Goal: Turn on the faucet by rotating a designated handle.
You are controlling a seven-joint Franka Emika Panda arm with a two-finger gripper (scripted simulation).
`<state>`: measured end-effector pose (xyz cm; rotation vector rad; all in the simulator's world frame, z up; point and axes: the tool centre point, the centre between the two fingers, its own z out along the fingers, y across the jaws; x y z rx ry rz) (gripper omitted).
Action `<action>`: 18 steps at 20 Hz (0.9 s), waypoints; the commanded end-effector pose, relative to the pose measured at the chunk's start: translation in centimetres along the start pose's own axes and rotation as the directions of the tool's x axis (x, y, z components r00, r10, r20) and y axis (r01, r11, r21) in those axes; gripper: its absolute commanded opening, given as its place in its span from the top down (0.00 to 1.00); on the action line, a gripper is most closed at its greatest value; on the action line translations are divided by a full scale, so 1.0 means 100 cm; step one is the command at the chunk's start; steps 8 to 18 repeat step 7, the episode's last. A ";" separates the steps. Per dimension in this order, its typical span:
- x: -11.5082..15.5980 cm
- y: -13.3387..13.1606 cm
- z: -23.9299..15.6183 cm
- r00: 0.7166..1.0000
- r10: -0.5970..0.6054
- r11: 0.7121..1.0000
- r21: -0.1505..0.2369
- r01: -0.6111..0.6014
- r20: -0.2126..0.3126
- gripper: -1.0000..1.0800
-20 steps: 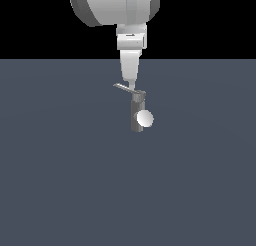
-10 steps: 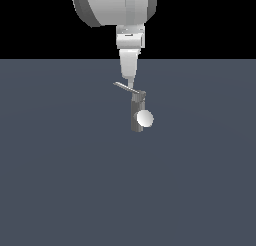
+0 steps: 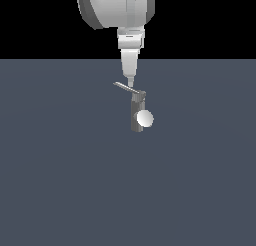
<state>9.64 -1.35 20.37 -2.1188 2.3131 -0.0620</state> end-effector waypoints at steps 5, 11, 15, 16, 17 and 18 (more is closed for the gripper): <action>-0.056 -0.005 0.019 0.997 -0.072 0.997 -0.029 0.073 0.025 1.00; -0.058 -0.007 0.020 0.997 -0.075 0.997 -0.029 0.076 0.025 1.00; -0.058 -0.007 0.020 0.997 -0.075 0.997 -0.029 0.076 0.025 1.00; -0.058 -0.007 0.020 0.997 -0.075 0.997 -0.029 0.076 0.025 1.00; -0.058 -0.007 0.020 0.997 -0.075 0.997 -0.029 0.076 0.025 1.00; -0.058 -0.007 0.020 0.997 -0.075 0.997 -0.029 0.076 0.025 1.00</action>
